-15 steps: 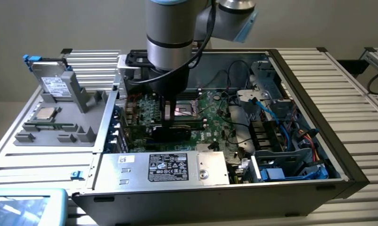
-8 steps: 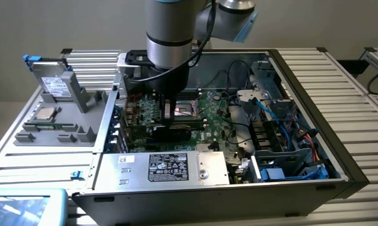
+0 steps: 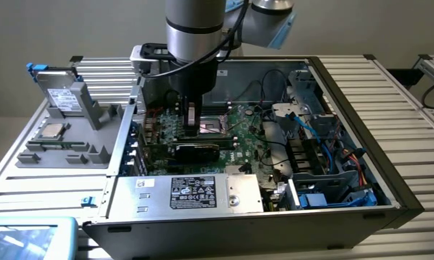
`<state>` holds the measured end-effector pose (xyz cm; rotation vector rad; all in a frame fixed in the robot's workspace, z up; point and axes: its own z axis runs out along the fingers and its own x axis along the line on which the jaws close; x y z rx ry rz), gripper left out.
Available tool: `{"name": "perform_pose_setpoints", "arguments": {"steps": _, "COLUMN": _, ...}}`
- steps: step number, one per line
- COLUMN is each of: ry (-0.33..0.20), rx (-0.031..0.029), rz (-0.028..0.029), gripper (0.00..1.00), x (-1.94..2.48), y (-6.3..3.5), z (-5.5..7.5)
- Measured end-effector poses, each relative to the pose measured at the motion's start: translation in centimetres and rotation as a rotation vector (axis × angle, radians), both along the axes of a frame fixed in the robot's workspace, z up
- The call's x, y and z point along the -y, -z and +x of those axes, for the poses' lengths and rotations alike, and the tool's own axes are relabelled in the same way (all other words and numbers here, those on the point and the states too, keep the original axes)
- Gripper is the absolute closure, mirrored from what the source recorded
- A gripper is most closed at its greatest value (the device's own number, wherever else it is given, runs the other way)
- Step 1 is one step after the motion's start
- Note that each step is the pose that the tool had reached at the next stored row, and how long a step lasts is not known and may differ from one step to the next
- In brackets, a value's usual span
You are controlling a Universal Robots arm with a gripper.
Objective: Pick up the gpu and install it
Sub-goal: 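Press down on the gpu until it lock into place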
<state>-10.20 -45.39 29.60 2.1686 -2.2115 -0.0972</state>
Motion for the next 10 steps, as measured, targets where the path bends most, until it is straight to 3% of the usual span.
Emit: {"name": "perform_pose_setpoints", "arguments": {"steps": 10, "ry": 0.0, "rx": -0.0001, "rz": -0.0001, "gripper": 0.88, "x": 0.0, "y": -0.01, "z": 0.0}}
